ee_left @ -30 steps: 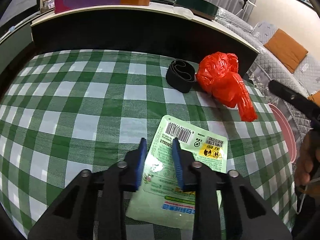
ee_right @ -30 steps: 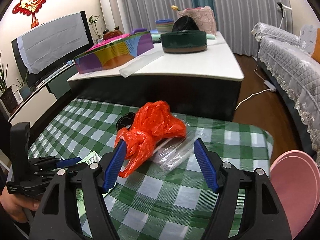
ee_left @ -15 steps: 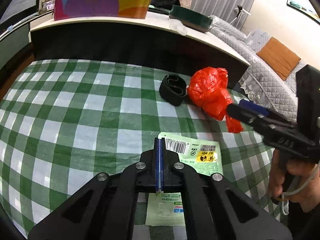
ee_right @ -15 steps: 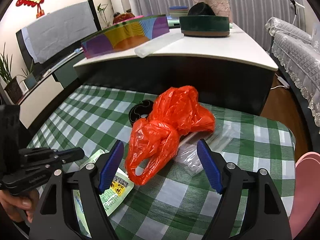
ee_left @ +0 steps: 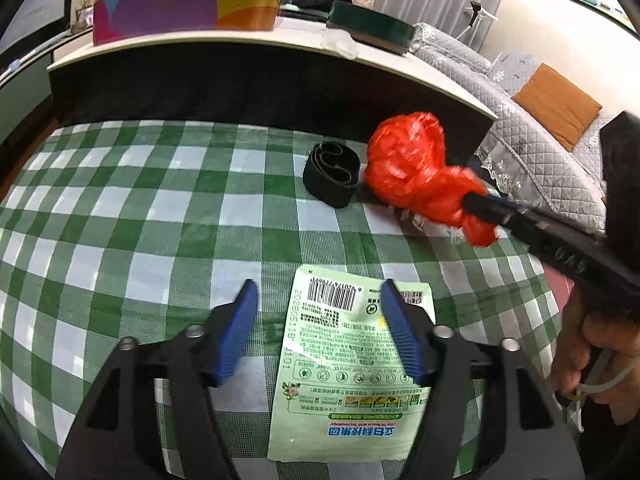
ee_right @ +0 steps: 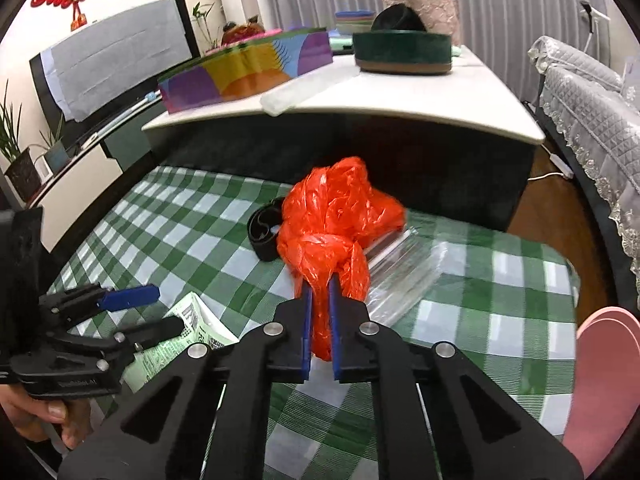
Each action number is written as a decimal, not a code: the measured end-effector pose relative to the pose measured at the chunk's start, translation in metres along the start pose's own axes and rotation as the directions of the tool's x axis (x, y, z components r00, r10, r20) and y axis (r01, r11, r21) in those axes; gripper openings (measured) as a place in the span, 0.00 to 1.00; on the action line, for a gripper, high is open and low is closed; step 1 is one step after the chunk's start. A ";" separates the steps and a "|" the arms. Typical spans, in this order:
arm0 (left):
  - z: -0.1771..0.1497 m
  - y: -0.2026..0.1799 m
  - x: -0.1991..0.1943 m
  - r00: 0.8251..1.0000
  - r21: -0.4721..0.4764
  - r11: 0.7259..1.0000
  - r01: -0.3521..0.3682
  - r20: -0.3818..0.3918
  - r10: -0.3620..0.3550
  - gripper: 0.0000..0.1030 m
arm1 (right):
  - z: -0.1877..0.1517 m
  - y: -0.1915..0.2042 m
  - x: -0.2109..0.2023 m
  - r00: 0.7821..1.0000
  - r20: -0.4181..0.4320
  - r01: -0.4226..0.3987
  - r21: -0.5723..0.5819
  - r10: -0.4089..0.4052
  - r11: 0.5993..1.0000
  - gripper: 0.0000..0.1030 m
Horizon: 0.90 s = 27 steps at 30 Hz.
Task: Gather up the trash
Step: 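Close right tool on red plastic bag and lift it while left tool hovers over packet, then close left tool on green-white packet and lift it while right tool holds red bag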
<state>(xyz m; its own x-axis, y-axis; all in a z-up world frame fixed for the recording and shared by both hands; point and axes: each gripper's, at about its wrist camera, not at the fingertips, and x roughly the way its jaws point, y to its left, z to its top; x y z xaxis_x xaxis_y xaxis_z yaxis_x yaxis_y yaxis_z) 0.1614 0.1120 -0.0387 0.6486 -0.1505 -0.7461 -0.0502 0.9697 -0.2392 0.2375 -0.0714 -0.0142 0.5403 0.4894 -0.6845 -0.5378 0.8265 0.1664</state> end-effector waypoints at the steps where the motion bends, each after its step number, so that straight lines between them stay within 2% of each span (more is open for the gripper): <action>1: -0.001 -0.001 0.000 1.000 0.000 1.000 -0.001 -0.004 0.001 0.64 | 0.001 -0.001 -0.004 1.000 0.009 0.002 -0.001 -0.002 1.000 0.07; 3: -0.002 -0.004 -0.002 1.000 0.002 1.000 -0.002 -0.003 0.002 0.65 | 0.004 -0.001 -0.013 1.000 0.027 0.008 -0.005 -0.007 1.000 0.07; 5: -0.004 -0.008 -0.004 1.000 0.009 1.000 -0.004 -0.003 0.004 0.74 | 0.005 -0.001 -0.023 0.999 0.042 0.012 -0.009 -0.012 1.000 0.06; 8: -0.010 -0.017 -0.006 0.999 0.040 0.999 -0.031 -0.007 0.032 0.78 | 0.003 -0.001 -0.034 0.999 0.045 0.019 -0.015 -0.018 1.000 0.06; 15: -0.022 -0.016 0.000 0.997 0.032 0.999 -0.032 -0.068 0.034 0.80 | -0.001 -0.013 -0.073 0.998 0.054 0.036 0.013 -0.037 0.999 0.06; 18: -0.024 -0.020 -0.001 0.996 0.033 0.999 -0.030 -0.082 0.033 0.86 | -0.002 -0.018 -0.096 0.997 0.068 0.044 0.026 -0.046 0.999 0.06; 22: -0.028 -0.033 -0.002 0.994 0.074 0.995 -0.070 -0.079 0.076 0.92 | -0.008 -0.028 -0.132 0.992 0.094 0.078 0.018 -0.079 0.997 0.06; 27: -0.037 -0.051 0.003 0.989 0.124 0.988 -0.093 -0.099 0.106 0.92 | -0.021 -0.047 -0.158 0.986 0.120 0.108 0.053 -0.113 0.993 0.06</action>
<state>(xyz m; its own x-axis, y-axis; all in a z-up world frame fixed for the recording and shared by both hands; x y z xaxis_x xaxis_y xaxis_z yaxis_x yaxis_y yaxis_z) 0.1377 0.0550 -0.0517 0.5609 -0.0654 -0.8253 -0.0160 0.9958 -0.0898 0.1640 -0.1932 0.0708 0.6714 0.4223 -0.6091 -0.4415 0.8880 0.1290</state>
